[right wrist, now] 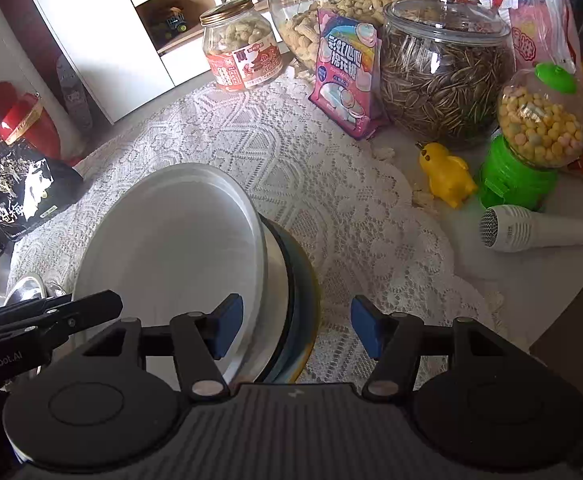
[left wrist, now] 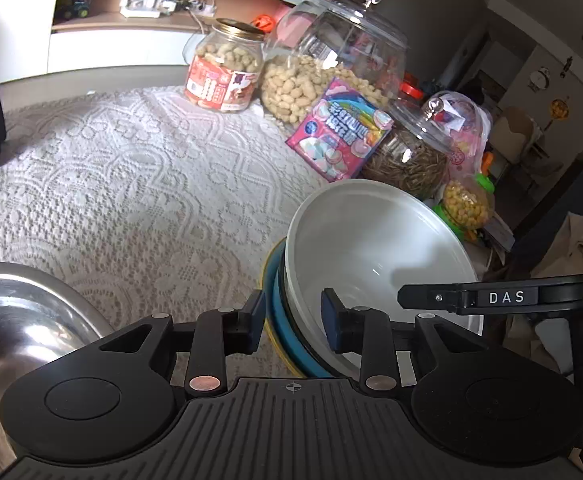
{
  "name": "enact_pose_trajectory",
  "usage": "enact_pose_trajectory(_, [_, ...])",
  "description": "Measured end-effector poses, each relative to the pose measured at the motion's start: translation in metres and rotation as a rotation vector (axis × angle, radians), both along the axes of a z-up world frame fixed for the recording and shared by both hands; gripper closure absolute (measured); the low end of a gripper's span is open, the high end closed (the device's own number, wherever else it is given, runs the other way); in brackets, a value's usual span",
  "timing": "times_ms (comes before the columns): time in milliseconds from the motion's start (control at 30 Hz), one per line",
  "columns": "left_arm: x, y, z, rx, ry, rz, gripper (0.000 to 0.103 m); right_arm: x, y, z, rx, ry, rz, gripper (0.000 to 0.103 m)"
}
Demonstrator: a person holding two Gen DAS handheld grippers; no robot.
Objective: Organize plates and bowls
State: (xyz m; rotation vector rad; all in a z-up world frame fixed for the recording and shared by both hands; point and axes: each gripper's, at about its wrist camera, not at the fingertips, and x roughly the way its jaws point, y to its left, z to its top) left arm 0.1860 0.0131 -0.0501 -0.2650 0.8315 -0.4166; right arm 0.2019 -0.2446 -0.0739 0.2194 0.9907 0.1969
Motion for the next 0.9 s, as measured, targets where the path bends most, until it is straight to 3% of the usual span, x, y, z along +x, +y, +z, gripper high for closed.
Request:
enact_pose_trajectory(300, [-0.017, -0.010, 0.014, 0.111, -0.044, 0.032, 0.069, -0.004, -0.019, -0.020, 0.197, -0.019, 0.006, 0.035])
enact_pose_trajectory(400, [-0.030, -0.006, 0.020, 0.076, -0.050, 0.104, 0.069, -0.002, -0.021, -0.032, 0.274, -0.007, 0.016, 0.034])
enact_pose_trajectory(500, [-0.047, 0.006, 0.026, -0.049, -0.066, 0.181, 0.070, 0.002, -0.023, -0.047, 0.332, 0.009, 0.019, 0.032])
enact_pose_trajectory(567, [-0.056, 0.009, 0.027, -0.088, -0.069, 0.214, 0.070, 0.004, -0.025, -0.058, 0.358, 0.028, 0.014, 0.020])
enact_pose_trajectory(733, [-0.062, -0.014, 0.031, -0.007, -0.034, 0.225, 0.070, 0.008, -0.032, -0.079, 0.476, 0.083, 0.034, 0.002])
enact_pose_trajectory(900, [-0.068, -0.029, 0.031, 0.015, -0.044, 0.248, 0.070, 0.010, -0.030, -0.082, 0.488, 0.075, 0.109, 0.000])
